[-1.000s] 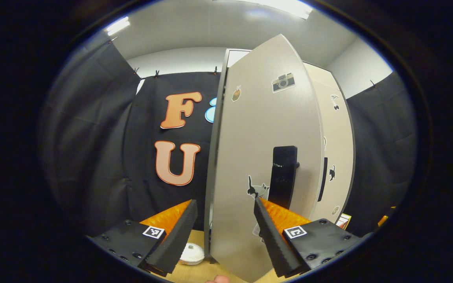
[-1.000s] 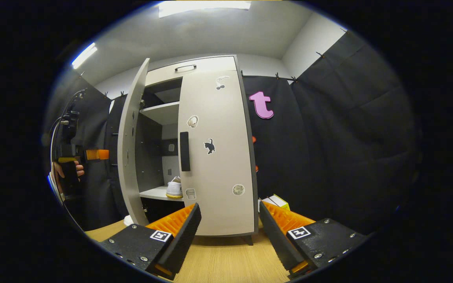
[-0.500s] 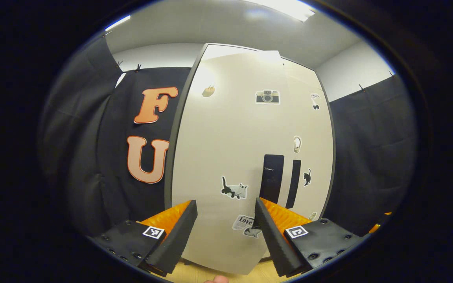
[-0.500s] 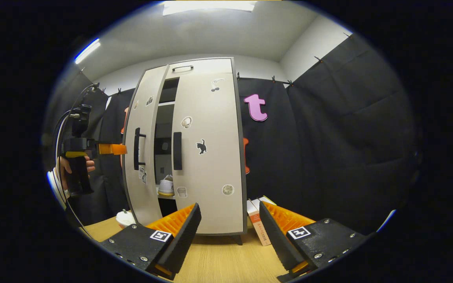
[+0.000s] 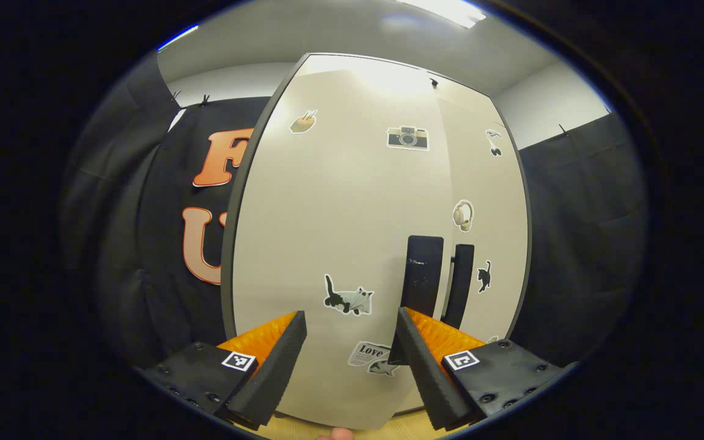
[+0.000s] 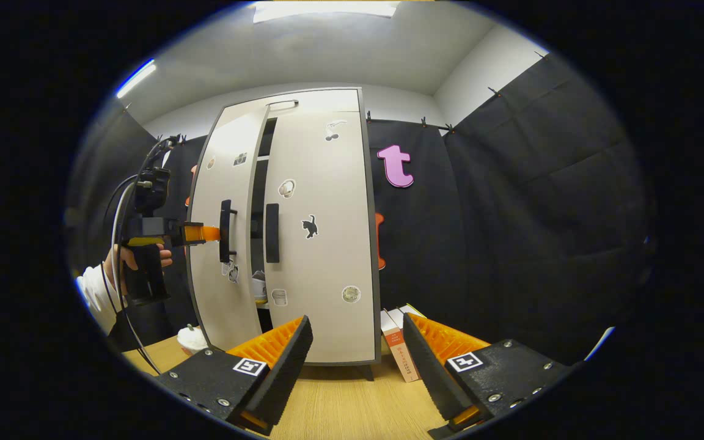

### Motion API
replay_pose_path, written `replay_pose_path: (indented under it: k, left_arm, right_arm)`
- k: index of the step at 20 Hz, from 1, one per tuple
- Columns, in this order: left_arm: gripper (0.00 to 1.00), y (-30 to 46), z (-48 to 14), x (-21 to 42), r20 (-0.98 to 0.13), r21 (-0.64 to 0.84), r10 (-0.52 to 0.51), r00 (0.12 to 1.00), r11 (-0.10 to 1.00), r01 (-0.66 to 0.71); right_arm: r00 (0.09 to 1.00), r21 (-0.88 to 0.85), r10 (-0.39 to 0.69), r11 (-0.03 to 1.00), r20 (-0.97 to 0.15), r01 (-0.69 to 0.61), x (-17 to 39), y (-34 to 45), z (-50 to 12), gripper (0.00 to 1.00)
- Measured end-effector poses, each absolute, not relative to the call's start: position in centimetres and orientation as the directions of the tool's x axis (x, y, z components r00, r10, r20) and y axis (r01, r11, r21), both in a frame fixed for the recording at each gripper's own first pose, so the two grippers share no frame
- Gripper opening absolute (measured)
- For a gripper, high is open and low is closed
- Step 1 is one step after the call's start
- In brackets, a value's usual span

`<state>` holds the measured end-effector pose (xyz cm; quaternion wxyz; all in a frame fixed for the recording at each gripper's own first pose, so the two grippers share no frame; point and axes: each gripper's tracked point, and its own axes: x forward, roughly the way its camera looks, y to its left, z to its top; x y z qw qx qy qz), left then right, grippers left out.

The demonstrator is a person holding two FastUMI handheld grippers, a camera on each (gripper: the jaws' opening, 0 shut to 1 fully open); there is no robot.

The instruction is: Grab one shoe with the right hand and put it into the shoe cabinet, grab the other shoe with the left hand and put it into the shoe cabinet; then close the right door with the right hand and the left door with the left hand.

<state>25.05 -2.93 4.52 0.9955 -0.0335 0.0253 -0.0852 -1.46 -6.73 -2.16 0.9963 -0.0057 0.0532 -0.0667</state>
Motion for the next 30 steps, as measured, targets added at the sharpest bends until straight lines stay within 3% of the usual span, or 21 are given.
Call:
replay_pose_path:
  k: [18, 30]
  left_arm:
    - [0.96, -4.3, 3.9, 29.0, -0.060, -0.044, -0.155, 0.986, 0.987, 0.152]
    - [0.96, 2.4, 4.6, 14.8, -0.027, -0.081, -0.090, 0.996, 0.993, 0.087]
  right_arm:
    - [0.984, -0.017, -0.153, 0.988, -0.087, 0.152, -0.8, -7.9, -1.7, 0.92]
    - [0.993, -0.003, -0.044, 0.999, -0.113, 0.044, 0.0, -4.1, -2.5, 0.92]
